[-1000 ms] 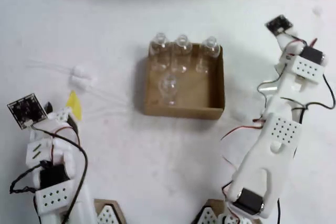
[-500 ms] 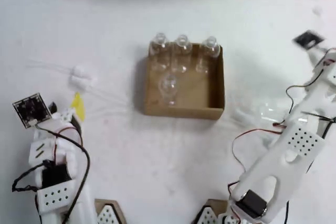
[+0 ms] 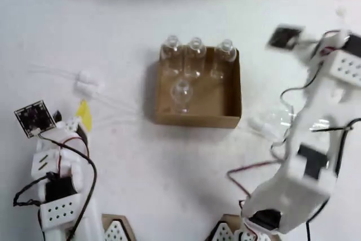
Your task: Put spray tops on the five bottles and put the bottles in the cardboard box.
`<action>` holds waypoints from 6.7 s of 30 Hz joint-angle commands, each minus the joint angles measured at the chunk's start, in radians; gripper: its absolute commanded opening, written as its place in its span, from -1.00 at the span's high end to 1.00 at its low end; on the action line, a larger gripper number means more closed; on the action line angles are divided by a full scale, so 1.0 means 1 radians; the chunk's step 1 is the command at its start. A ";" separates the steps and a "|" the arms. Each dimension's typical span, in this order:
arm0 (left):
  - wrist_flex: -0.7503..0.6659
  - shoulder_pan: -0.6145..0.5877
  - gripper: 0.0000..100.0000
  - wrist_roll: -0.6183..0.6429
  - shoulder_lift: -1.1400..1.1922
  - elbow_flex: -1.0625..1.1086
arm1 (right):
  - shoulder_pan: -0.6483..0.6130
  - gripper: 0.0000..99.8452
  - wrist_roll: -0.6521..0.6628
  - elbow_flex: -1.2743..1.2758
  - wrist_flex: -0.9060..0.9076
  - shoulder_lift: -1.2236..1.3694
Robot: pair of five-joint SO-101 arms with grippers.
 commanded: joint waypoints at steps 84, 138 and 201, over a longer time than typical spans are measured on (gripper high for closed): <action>-0.028 0.013 0.53 -0.011 -0.019 -0.012 | -0.088 0.45 -0.907 -0.605 -0.016 0.674; -0.028 0.013 0.53 -0.011 -0.019 -0.012 | -0.081 0.97 -0.847 -0.718 0.001 0.722; -0.028 0.015 0.53 -0.011 -0.019 -0.012 | -0.456 0.97 -1.335 0.769 -0.650 -0.912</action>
